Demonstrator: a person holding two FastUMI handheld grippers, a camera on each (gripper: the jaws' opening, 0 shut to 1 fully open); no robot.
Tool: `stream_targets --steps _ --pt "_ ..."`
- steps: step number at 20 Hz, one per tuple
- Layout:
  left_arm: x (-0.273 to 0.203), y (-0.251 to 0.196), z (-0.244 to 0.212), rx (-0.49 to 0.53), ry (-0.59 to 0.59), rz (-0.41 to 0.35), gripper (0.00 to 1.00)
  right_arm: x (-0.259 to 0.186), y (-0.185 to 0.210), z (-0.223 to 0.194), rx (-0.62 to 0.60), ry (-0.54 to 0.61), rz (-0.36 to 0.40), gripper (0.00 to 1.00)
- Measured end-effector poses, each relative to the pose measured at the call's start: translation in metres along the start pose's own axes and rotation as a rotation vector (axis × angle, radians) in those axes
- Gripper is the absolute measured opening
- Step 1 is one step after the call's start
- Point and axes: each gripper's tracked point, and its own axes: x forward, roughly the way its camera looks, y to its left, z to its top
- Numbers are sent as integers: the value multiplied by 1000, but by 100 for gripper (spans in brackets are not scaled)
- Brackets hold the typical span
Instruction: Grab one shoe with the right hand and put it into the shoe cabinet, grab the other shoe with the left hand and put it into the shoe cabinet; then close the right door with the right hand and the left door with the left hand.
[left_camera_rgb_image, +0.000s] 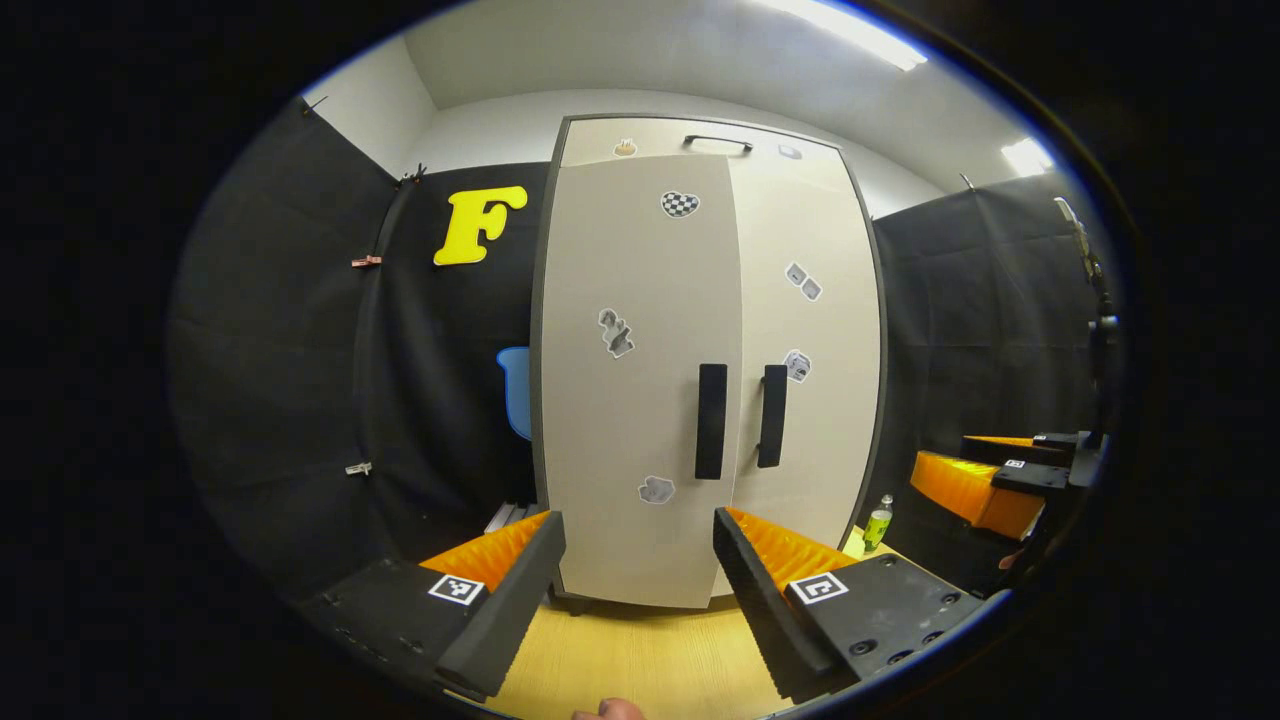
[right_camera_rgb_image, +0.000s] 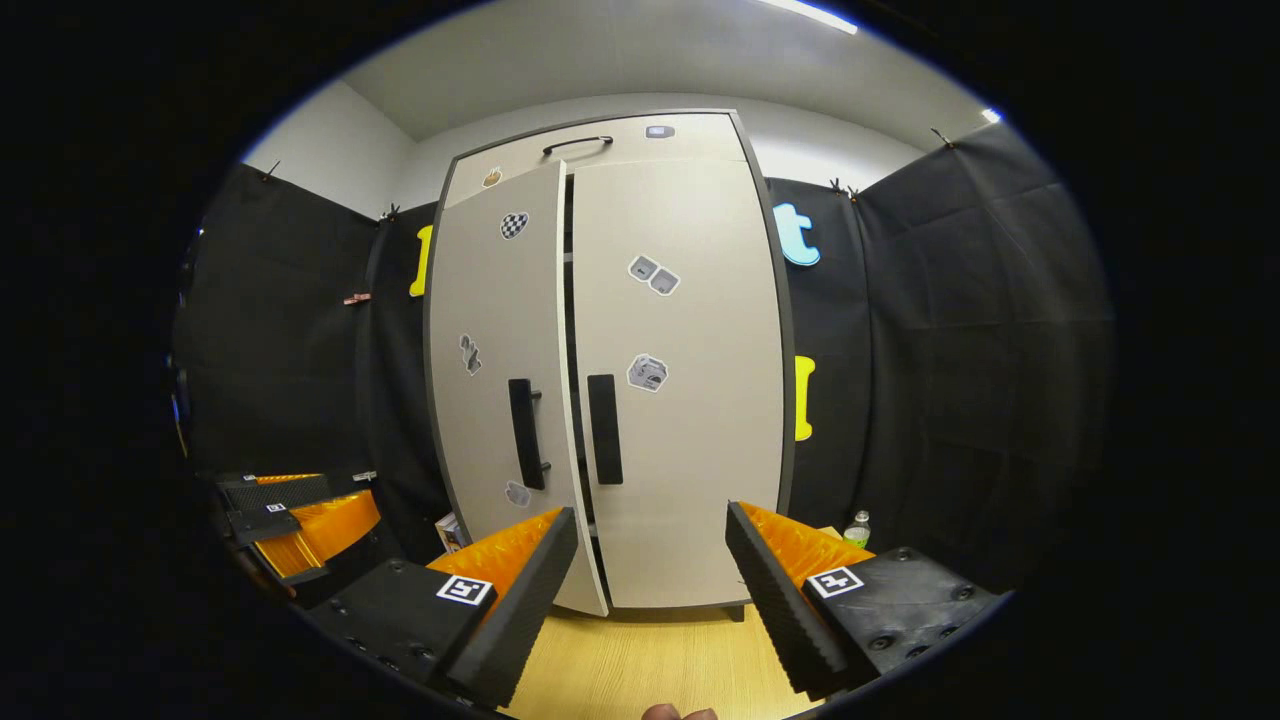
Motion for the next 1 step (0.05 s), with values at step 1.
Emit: stream_targets --steps 1 --pt "0 0 0 1 0 1 95 -1 -1 0 1 0 -1 98"
